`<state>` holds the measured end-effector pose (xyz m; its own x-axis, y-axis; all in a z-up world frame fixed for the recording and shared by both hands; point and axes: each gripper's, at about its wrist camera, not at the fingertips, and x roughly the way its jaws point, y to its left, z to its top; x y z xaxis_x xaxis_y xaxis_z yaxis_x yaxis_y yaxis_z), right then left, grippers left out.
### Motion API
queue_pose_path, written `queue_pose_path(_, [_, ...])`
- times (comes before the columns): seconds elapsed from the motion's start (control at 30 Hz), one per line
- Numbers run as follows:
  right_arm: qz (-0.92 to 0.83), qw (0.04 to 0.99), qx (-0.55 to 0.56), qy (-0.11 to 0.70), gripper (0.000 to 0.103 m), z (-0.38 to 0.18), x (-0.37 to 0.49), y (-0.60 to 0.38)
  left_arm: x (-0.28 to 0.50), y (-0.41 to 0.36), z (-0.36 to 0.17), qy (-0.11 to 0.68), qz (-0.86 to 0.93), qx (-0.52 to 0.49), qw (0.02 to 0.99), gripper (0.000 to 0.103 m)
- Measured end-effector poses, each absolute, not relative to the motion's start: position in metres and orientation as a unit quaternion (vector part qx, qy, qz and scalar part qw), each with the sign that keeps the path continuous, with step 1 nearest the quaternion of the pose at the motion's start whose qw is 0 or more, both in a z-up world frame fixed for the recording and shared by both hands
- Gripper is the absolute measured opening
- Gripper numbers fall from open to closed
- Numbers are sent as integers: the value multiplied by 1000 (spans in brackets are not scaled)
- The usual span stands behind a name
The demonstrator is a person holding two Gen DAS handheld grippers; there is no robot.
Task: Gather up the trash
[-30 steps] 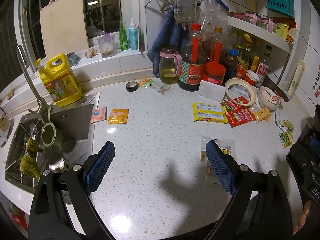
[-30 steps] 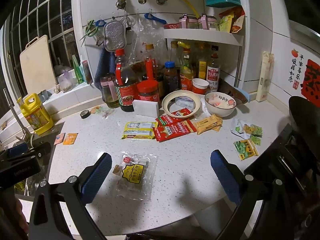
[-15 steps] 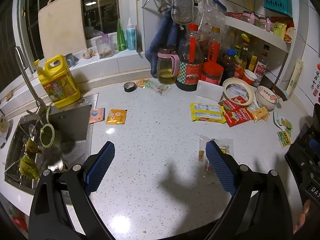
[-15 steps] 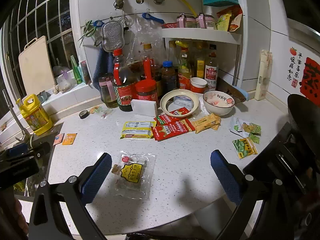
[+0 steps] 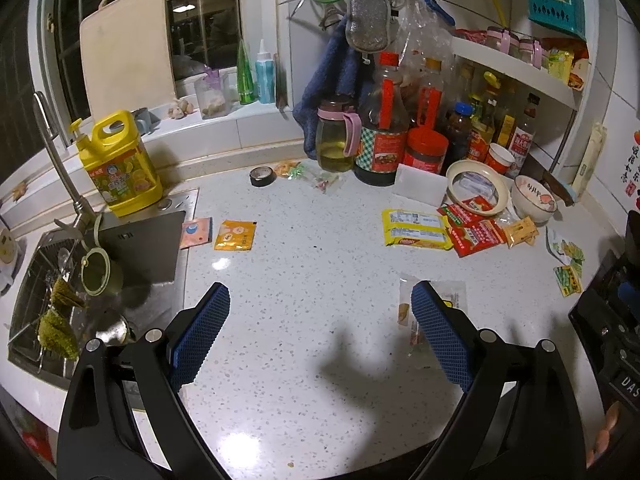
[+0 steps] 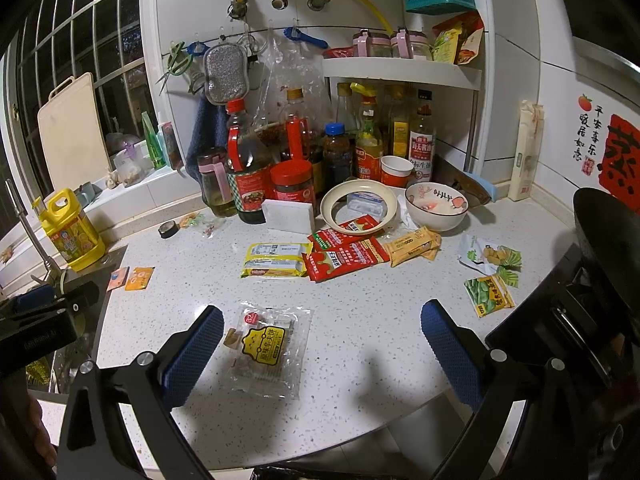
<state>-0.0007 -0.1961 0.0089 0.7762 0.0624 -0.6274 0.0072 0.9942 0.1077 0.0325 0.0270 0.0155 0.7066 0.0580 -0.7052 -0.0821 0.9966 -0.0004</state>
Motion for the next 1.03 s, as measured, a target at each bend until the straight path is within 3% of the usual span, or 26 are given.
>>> queue_pose_path(1.03, [8,940,54,336,98,10,-1,-198,29,23,17,371,24,-11,928,90])
